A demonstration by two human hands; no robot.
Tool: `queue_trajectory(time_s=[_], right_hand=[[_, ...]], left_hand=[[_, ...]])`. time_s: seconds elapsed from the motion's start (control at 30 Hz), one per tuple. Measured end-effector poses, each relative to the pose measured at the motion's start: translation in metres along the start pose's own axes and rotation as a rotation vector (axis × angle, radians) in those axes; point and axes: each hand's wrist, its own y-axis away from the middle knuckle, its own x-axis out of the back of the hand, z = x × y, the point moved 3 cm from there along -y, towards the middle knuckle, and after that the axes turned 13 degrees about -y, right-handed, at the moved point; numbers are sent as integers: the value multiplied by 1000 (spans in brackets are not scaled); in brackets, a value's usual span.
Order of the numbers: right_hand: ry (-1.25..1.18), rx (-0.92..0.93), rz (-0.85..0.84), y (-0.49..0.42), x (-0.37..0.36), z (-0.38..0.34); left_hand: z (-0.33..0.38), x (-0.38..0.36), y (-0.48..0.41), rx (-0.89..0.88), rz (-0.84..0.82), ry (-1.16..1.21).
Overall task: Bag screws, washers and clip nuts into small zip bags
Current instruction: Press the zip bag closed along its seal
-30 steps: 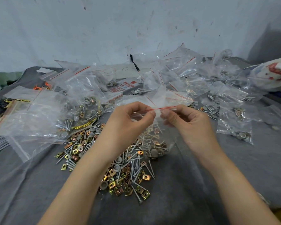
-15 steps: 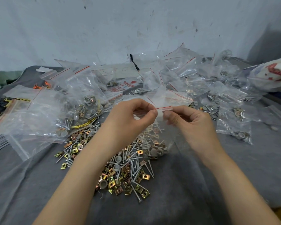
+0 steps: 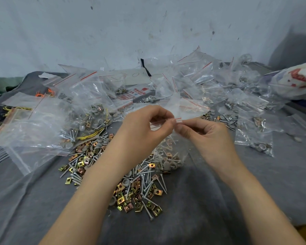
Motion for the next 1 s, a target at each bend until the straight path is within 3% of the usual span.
queue_trajectory(time_s=[0.27,1.0], right_hand=[[25,-13,-49,1,-3,6],[-25,22,-38,0,1,0]], left_hand=[[4,-5,-1,-73,0,-161],[3,-3,0,-129,34,-124]])
